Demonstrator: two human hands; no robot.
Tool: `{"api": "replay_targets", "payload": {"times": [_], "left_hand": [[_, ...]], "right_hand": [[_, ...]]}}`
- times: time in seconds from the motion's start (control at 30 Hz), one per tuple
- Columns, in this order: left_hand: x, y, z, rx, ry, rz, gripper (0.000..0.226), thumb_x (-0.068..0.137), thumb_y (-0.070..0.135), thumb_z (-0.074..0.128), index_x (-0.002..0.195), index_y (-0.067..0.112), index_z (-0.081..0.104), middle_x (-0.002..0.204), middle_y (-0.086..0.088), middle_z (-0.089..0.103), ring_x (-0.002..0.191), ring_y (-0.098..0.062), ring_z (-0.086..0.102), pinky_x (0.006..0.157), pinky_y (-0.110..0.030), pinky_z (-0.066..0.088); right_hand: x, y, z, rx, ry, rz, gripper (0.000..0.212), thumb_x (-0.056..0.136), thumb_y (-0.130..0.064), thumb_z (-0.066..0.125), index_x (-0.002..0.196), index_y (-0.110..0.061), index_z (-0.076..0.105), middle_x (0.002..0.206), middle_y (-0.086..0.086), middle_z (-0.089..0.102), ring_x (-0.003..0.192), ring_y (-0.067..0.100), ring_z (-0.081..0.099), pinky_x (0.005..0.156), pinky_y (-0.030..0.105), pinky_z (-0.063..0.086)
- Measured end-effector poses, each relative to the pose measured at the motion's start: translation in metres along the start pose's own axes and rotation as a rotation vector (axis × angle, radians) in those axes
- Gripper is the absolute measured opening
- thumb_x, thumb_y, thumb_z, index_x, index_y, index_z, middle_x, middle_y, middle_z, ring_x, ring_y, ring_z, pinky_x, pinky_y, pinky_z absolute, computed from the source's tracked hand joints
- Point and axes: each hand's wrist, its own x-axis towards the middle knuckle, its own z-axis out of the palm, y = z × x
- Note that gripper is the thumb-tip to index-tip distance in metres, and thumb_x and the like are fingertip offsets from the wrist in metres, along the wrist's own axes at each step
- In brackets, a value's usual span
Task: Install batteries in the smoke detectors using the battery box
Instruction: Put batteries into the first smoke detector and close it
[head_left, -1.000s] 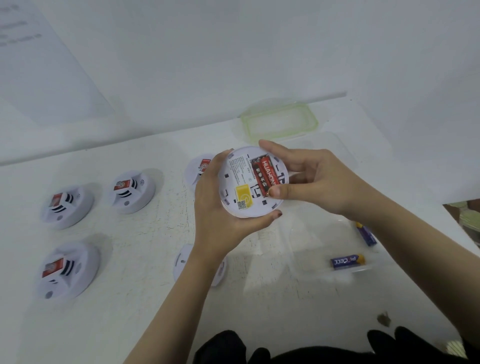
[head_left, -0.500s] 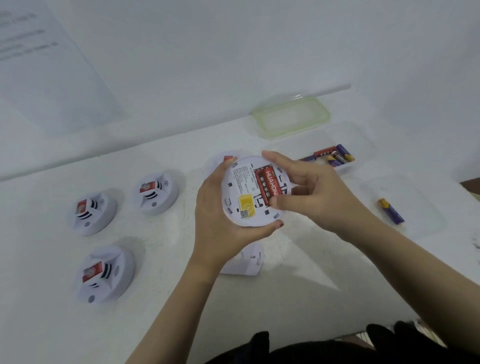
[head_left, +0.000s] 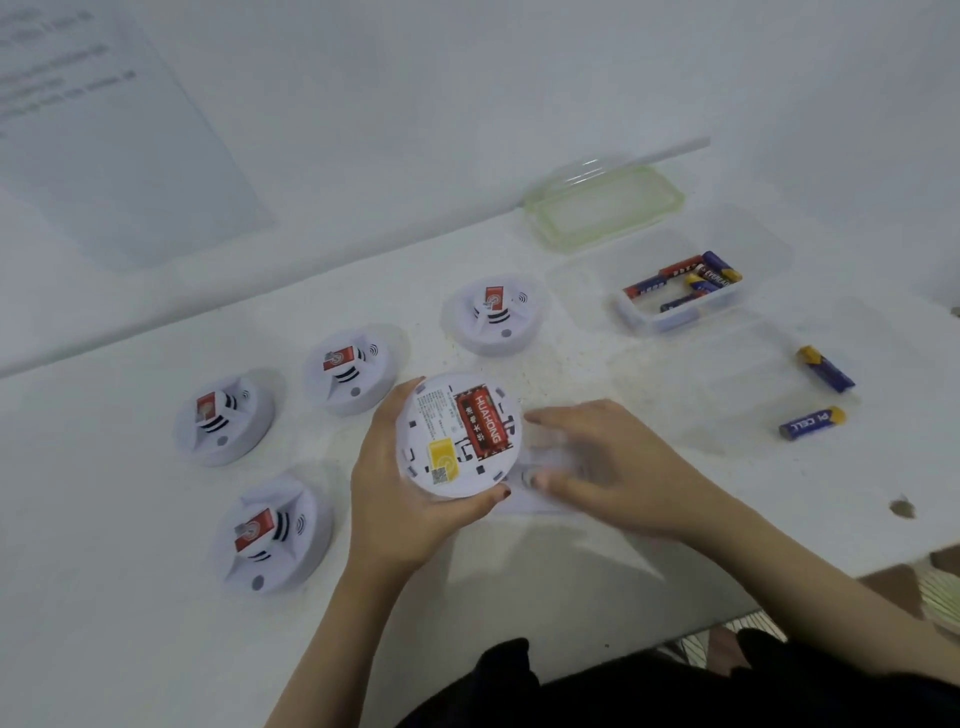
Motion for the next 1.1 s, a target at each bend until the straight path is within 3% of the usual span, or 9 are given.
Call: {"api": "replay_targets", "payload": {"times": [0.07,0.13,0.3,0.43,0.57,0.67,0.77,0.97,1.1], "left_hand": [[-0.004,-0.007,-0.006,-0.011,-0.004,-0.018,0.086,0.048,0.051,0.081,0.124,0.044,0.04,0.123,0.041,0.049,0.114,0.016,0.05,0.088,-0.001,0.039],[-0.006,-0.01,-0.01,-0.032,-0.012,-0.03,0.085,0.048,0.051,0.081,0.123,0.044,0.04,0.122,0.042,0.05,0.113,0.016,0.051,0.087,-0.001,0.04],[-0.01,-0.019,-0.016,-0.108,-0.044,-0.052,0.085,0.049,0.044,0.082,0.123,0.043,0.042,0.122,0.038,0.052,0.113,0.012,0.053,0.086,-0.005,0.044],[-0.015,-0.032,-0.023,-0.145,-0.047,-0.125,0.091,0.045,0.043,0.085,0.125,0.038,0.042,0.121,0.029,0.057,0.115,0.0,0.057,0.089,-0.02,0.051],[-0.021,-0.039,-0.027,-0.193,-0.085,-0.197,0.095,0.043,0.034,0.089,0.127,0.033,0.043,0.122,0.022,0.058,0.118,-0.008,0.057,0.09,-0.03,0.055],[-0.027,-0.043,-0.03,-0.194,-0.126,-0.225,0.099,0.043,0.03,0.09,0.13,0.028,0.043,0.122,0.019,0.058,0.118,-0.012,0.058,0.089,-0.039,0.057],[-0.028,-0.044,-0.031,-0.182,-0.162,-0.246,0.102,0.042,0.028,0.091,0.131,0.025,0.042,0.121,0.018,0.059,0.116,-0.013,0.06,0.088,-0.046,0.056],[-0.028,-0.045,-0.032,-0.163,-0.19,-0.251,0.106,0.043,0.025,0.095,0.133,0.027,0.04,0.123,0.02,0.059,0.117,-0.008,0.058,0.091,-0.042,0.055],[-0.028,-0.044,-0.033,-0.165,-0.206,-0.24,0.105,0.042,0.028,0.095,0.132,0.03,0.039,0.121,0.023,0.058,0.117,-0.007,0.058,0.092,-0.036,0.054]], "right_hand": [[-0.004,0.008,0.012,-0.282,-0.055,-0.046,0.083,0.071,-0.072,0.05,0.142,-0.029,0.04,0.15,-0.005,0.034,0.137,0.013,0.024,0.109,0.025,0.014],[-0.007,0.008,0.015,-0.309,-0.044,-0.021,0.087,0.066,-0.071,0.054,0.141,-0.027,0.042,0.152,-0.004,0.03,0.137,0.016,0.018,0.106,0.026,0.011],[-0.005,0.006,0.015,-0.377,0.119,-0.134,0.063,0.066,-0.066,0.056,0.108,-0.02,0.066,0.12,0.0,0.059,0.113,0.022,0.049,0.09,0.03,0.03],[-0.002,0.003,0.016,-0.224,0.204,-0.051,0.065,0.066,-0.065,0.056,0.109,-0.016,0.064,0.113,-0.004,0.056,0.102,0.01,0.047,0.086,0.018,0.03],[0.0,-0.001,0.016,-0.013,0.301,0.036,0.059,0.063,-0.063,0.056,0.108,-0.025,0.06,0.111,-0.013,0.05,0.101,0.002,0.044,0.086,0.002,0.024],[-0.001,-0.01,0.022,0.143,0.318,0.001,0.052,0.064,-0.059,0.061,0.11,-0.036,0.056,0.118,-0.022,0.047,0.108,-0.006,0.043,0.089,0.007,0.028],[-0.001,-0.021,0.031,0.124,0.241,-0.075,0.055,0.066,-0.058,0.064,0.117,-0.041,0.053,0.126,-0.022,0.043,0.118,-0.005,0.037,0.094,0.005,0.024],[0.011,-0.042,0.048,-0.018,0.152,-0.186,0.063,0.071,-0.05,0.067,0.13,-0.032,0.051,0.144,-0.015,0.03,0.132,0.008,0.025,0.107,0.027,0.021],[0.02,-0.051,0.053,-0.056,0.144,-0.209,0.062,0.073,-0.041,0.069,0.132,-0.031,0.051,0.151,-0.008,0.026,0.135,0.015,0.023,0.109,0.032,0.02]]}}
